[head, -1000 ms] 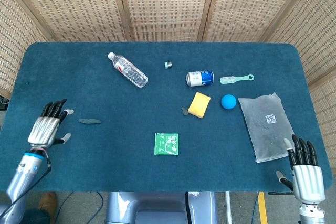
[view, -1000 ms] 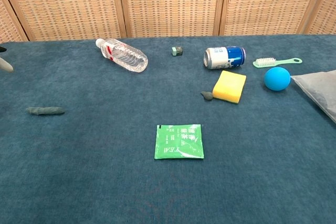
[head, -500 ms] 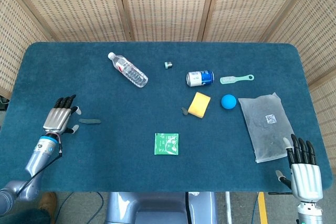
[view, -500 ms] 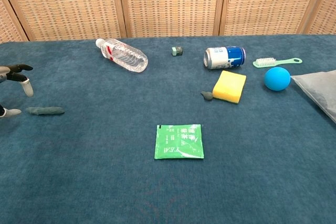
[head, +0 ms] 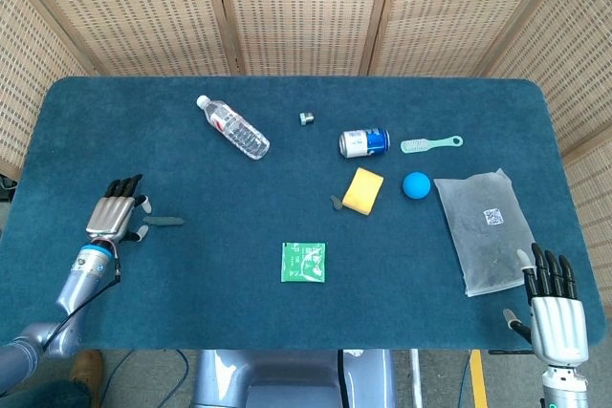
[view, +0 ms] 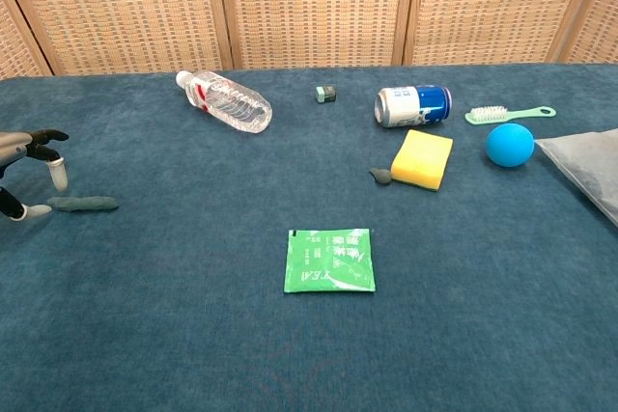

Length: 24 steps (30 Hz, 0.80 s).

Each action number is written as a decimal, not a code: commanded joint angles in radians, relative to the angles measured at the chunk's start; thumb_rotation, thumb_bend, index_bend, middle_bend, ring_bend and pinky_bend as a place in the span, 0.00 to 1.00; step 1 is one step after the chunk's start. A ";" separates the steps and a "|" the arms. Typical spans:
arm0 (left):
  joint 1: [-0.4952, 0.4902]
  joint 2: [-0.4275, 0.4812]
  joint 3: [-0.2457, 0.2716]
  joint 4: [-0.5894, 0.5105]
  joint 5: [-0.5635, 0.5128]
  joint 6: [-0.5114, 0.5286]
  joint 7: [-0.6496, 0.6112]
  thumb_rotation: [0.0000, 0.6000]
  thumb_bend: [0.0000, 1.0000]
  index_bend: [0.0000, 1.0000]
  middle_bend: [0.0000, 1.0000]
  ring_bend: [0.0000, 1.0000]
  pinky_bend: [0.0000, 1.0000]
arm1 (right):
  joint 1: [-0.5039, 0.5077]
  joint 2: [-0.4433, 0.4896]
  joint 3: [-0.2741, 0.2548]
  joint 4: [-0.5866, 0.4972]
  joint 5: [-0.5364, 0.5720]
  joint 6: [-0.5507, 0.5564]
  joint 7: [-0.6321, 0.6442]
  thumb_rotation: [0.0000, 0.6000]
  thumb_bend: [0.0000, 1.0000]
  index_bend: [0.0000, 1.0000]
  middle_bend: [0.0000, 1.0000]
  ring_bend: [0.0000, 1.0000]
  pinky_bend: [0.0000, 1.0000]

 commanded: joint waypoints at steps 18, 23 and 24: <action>-0.025 -0.023 0.006 -0.003 -0.041 -0.021 0.034 1.00 0.38 0.48 0.00 0.00 0.00 | 0.000 0.007 -0.002 -0.007 0.003 -0.002 0.010 1.00 0.00 0.00 0.00 0.00 0.00; -0.030 -0.028 0.005 -0.006 -0.050 -0.020 0.046 1.00 0.38 0.49 0.00 0.00 0.00 | -0.001 0.010 -0.003 -0.011 0.003 -0.001 0.010 1.00 0.00 0.00 0.00 0.00 0.00; -0.031 -0.028 0.006 -0.007 -0.052 -0.020 0.051 1.00 0.38 0.49 0.00 0.00 0.00 | -0.001 0.011 -0.003 -0.011 0.004 -0.002 0.010 1.00 0.00 0.00 0.00 0.00 0.00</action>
